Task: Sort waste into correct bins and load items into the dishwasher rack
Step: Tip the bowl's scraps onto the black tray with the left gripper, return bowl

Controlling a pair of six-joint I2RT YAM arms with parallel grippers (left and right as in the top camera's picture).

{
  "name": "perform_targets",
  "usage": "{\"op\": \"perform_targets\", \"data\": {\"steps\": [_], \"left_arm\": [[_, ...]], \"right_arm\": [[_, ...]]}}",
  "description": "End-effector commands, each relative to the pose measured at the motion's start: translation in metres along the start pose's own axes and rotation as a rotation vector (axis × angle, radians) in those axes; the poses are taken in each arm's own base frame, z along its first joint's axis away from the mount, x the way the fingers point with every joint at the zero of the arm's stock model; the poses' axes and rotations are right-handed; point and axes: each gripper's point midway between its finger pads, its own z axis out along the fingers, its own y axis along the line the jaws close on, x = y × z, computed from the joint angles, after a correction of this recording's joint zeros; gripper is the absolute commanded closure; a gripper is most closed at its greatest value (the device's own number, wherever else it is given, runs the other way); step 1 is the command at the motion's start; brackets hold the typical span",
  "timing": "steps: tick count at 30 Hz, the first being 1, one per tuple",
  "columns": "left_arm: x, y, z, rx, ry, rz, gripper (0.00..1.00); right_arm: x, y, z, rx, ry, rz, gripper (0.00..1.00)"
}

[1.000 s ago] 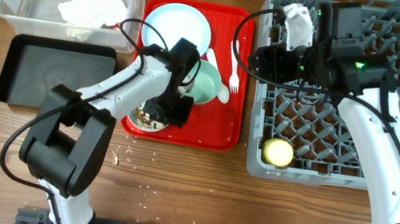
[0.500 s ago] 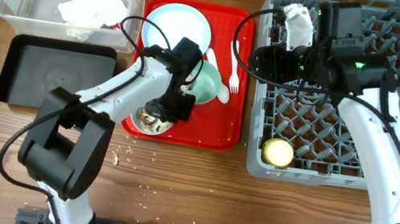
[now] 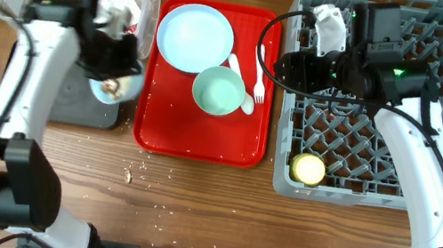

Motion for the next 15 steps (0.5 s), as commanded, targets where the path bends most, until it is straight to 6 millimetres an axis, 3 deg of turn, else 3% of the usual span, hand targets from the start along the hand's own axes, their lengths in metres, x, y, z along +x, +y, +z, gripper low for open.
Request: {"op": "perform_targets", "data": {"steps": [1,4,8,15], "left_arm": [[-0.029,0.014,-0.031,0.148,-0.127,0.023,0.96],[-0.047,0.04,-0.047,0.272,-0.195,-0.063,0.96],[-0.055,0.061,-0.051,0.418,-0.207,-0.158,0.96],[-0.065,0.07,-0.06,0.733,-0.234,-0.225,0.96]], "right_arm": [[-0.006,-0.003,0.002,0.011,-0.015,-0.038,0.12],[-0.008,-0.003,0.002,0.012,-0.021,-0.039,0.13],[-0.008,-0.003,0.002,0.012,-0.022,-0.045,0.13],[-0.008,-0.003,0.002,0.012,-0.021,-0.06,0.12]]}}
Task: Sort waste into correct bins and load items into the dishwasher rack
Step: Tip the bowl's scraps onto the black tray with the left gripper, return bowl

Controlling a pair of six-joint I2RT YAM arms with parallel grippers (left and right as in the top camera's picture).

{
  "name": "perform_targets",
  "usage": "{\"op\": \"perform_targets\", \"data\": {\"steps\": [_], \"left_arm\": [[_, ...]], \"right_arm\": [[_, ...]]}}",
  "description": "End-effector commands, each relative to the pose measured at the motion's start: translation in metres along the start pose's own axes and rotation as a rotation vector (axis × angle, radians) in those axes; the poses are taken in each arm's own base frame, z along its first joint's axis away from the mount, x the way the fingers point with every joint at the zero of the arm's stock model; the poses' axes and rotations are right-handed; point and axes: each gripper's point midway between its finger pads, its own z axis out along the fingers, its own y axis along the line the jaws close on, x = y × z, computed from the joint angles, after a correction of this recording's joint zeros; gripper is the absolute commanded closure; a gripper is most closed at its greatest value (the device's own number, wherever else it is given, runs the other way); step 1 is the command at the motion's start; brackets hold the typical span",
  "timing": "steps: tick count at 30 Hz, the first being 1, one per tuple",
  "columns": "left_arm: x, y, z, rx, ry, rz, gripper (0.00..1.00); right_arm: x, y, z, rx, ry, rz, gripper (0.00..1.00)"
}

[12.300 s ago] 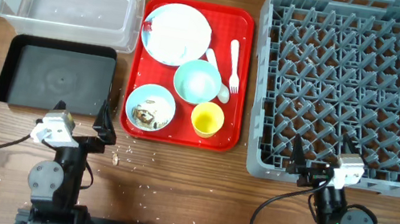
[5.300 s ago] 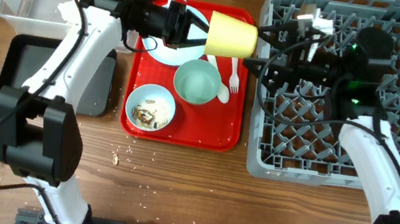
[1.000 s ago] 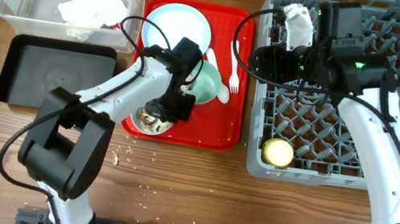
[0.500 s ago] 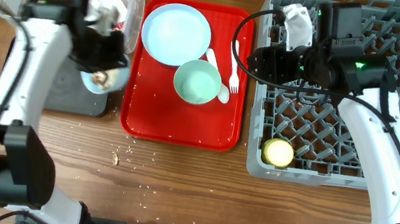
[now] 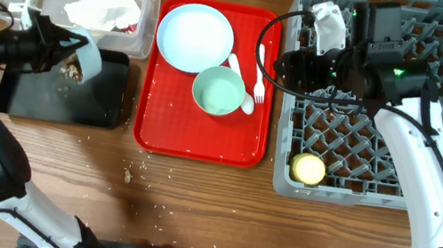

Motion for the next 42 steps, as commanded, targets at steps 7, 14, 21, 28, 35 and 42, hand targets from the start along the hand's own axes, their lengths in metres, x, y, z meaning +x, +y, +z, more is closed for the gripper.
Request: {"op": "perform_targets", "data": {"steps": [7,14,21,28,35,42], "left_arm": [[-0.013,-0.025,-0.016,0.39,-0.022,-0.074,0.96],[-0.012,-0.033,-0.027,0.462,-0.024,-0.149,0.96],[-0.01,-0.038,-0.042,0.521,-0.025,-0.299,0.96],[-0.007,-0.037,-0.038,0.464,-0.046,-0.143,0.96],[0.028,-0.064,-0.029,0.323,0.017,0.035,0.96],[0.108,-0.058,0.081,-0.302,0.351,0.323,0.96]], "right_arm": [[-0.002,-0.002,0.003,0.008,0.001,-0.021,0.12],[-0.002,-0.002,0.003,0.008,0.002,-0.02,0.12],[-0.002,-0.002,0.003,0.008,0.002,-0.02,0.12],[-0.002,-0.002,0.003,0.008,0.003,-0.021,0.12],[-0.002,-0.002,0.003,0.009,0.0,-0.022,0.12],[-0.002,-0.002,0.003,0.009,0.001,-0.021,0.12]]}}
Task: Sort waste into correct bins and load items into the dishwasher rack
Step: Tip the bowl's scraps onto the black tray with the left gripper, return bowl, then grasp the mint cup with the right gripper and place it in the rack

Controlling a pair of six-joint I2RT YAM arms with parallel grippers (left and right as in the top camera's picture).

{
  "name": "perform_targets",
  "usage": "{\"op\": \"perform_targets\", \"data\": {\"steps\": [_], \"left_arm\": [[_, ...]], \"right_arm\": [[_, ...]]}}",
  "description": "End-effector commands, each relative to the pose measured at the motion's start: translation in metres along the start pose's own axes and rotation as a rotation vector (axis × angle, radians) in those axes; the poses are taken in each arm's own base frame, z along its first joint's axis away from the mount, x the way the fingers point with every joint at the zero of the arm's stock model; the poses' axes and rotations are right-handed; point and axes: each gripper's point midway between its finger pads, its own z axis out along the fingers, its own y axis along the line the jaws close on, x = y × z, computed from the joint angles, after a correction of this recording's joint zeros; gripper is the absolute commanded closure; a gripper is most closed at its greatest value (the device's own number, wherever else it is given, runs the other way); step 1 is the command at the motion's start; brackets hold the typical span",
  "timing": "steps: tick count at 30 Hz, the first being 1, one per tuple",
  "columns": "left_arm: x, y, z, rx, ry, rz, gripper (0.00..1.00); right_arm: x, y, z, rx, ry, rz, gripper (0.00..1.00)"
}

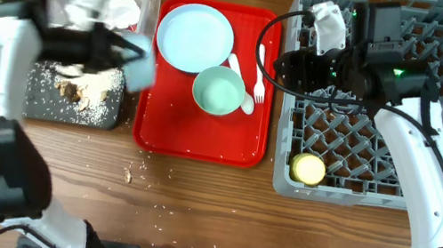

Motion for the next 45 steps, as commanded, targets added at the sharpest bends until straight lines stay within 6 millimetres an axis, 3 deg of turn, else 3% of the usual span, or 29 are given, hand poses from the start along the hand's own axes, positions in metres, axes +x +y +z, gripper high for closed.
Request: {"op": "perform_targets", "data": {"steps": [1,6,7,9,11,16,20,22,23,26,29,33,36,37,39,40,42,45], "left_arm": [[0.018,0.039,0.038,-0.473,0.128,-0.043,0.96],[0.049,0.051,0.078,-0.81,0.216,0.002,0.96],[0.06,0.057,0.094,-0.85,0.237,0.034,0.95],[0.071,0.059,0.114,-0.845,0.27,0.065,0.93],[0.082,0.062,0.133,-0.839,0.291,0.095,0.85],[0.097,0.07,0.137,-0.852,0.331,0.092,0.83],[0.094,0.07,0.137,-0.849,0.322,0.093,0.73],[0.075,0.064,0.131,-0.841,0.266,0.075,0.71],[0.056,0.053,0.125,-0.82,0.214,0.064,0.69],[0.028,0.036,0.119,-0.794,0.135,0.091,0.6],[0.018,0.037,0.119,-0.786,0.094,0.085,0.57],[-0.016,0.047,0.084,-0.785,-0.065,-0.054,0.58],[-0.047,0.056,0.033,-0.789,-0.21,-0.149,0.57],[-0.06,0.062,0.005,-0.79,-0.29,-0.201,0.56],[-0.073,0.076,-0.027,-0.788,-0.371,-0.246,0.53],[-0.075,0.083,-0.038,-0.796,-0.392,-0.268,0.37],[-0.076,0.091,-0.052,-0.805,-0.416,-0.297,0.04],[-0.076,0.093,-0.055,-0.807,-0.42,-0.302,0.0]], "right_arm": [[-0.002,-0.002,0.002,0.005,0.002,-0.021,0.12],[-0.002,-0.002,0.002,0.005,0.002,-0.021,0.11],[-0.002,-0.002,0.002,0.006,0.002,-0.021,0.11],[-0.002,-0.004,0.002,0.021,0.003,-0.021,0.11],[-0.002,-0.004,0.002,0.021,0.003,-0.018,0.11],[-0.005,-0.005,0.002,0.022,-0.008,0.024,0.11],[-0.014,-0.006,0.003,0.024,-0.049,0.118,0.11],[-0.016,-0.008,0.014,0.019,-0.051,0.189,0.12],[-0.014,-0.007,0.026,0.011,-0.033,0.226,0.13],[-0.001,0.004,0.066,-0.017,0.04,0.279,0.17],[0.01,0.01,0.098,-0.017,0.093,0.326,0.25],[0.027,0.0,0.126,0.028,0.143,0.356,0.36],[0.037,-0.003,0.146,0.03,0.172,0.378,0.47],[0.043,0.0,0.156,0.026,0.191,0.372,0.5],[0.055,0.004,0.172,0.041,0.225,0.354,0.52],[0.062,0.003,0.18,0.071,0.244,0.344,0.51],[0.072,0.0,0.193,0.085,0.264,0.302,0.6],[0.077,-0.01,0.198,0.128,0.274,0.241,0.65]]}}
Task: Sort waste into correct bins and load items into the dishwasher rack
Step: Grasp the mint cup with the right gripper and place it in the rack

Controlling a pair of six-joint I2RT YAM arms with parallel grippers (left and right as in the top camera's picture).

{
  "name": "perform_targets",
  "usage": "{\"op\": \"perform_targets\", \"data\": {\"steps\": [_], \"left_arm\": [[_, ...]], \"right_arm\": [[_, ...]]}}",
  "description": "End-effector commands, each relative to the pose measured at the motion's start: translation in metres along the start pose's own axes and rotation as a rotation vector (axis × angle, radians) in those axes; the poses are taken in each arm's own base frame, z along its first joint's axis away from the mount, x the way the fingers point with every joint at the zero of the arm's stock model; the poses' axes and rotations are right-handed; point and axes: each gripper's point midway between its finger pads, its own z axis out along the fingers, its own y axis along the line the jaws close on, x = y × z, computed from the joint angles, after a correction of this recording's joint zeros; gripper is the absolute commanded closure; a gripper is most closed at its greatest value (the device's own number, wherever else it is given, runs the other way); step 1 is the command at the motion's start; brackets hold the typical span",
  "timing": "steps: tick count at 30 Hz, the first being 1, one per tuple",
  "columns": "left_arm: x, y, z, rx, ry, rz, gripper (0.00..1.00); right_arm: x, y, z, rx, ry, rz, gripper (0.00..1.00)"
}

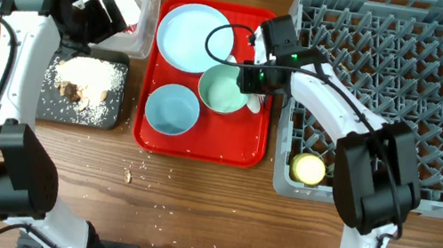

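Observation:
An empty blue bowl [173,107] stands on the red tray [200,146], in front of a pale plate [191,36] and beside a green bowl [219,92]. My right gripper [245,78] reaches from the rack side to the green bowl's right rim, open, and covers most of the white fork and spoon [254,102]. Over the seam between the clear bin and the black bin [88,88] hovers my left gripper [106,15], open and holding nothing. Food scraps lie heaped in the black bin.
The grey dishwasher rack [407,92] fills the right side, with a yellow cup [308,168] at its front left corner. White crumpled paper [124,7] lies in the clear bin. Crumbs are scattered on the wood in front of the tray.
The left gripper let go of the blue bowl, which now stands on the tray, and drew back toward the clear bin. The right arm moved from over the rack to the green bowl.
My left gripper held the blue bowl with scraps over the black bin, then tipped at the bin's left side. Later the scraps lay in the bin with the bowl at its right edge. Now the empty bowl is on the tray. The right arm stayed over the rack until now.

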Motion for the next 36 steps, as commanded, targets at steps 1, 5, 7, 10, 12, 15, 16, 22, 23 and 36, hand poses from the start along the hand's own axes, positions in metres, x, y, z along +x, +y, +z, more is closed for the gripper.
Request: {"op": "perform_targets", "data": {"steps": [1,5,7,10,12,15,16,22,23,36], "left_arm": [[-0.008,-0.006,-0.014,0.023,-0.037,0.003,0.0],[-0.008,-0.006,-0.014,0.023,-0.037,0.003,0.0],[-0.008,-0.006,-0.014,0.023,-0.037,0.003,0.0],[-0.008,-0.006,-0.014,0.023,-0.037,0.003,0.0],[-0.008,-0.006,-0.014,0.023,-0.037,0.003,0.0],[-0.008,-0.006,-0.014,0.023,-0.037,0.003,0.0],[-0.008,-0.006,-0.014,0.023,-0.037,0.003,0.0],[-0.008,-0.006,-0.014,0.023,-0.037,0.003,0.0],[-0.008,-0.006,-0.014,0.023,-0.037,0.003,0.0],[-0.008,-0.006,-0.014,0.023,-0.037,0.003,0.0]], "right_arm": [[-0.001,-0.017,0.011,0.078,-0.001,-0.082,0.66],[0.0,-0.02,0.013,0.094,0.006,-0.114,0.82],[-0.021,-0.011,-0.016,0.093,-0.066,-0.126,0.94],[-0.061,-0.006,-0.097,0.188,-0.272,-0.141,0.96],[-0.083,-0.027,-0.168,0.371,-0.447,-0.104,0.96],[-0.097,-0.084,-0.243,0.709,-0.619,0.019,0.96],[-0.1,-0.102,-0.254,0.794,-0.649,0.059,0.96],[-0.153,-0.184,-0.254,1.237,-0.686,-0.091,0.96],[-0.158,-0.19,-0.251,1.334,-0.642,-0.158,0.96],[-0.158,-0.178,-0.139,1.428,-0.282,-0.618,0.96]]}}
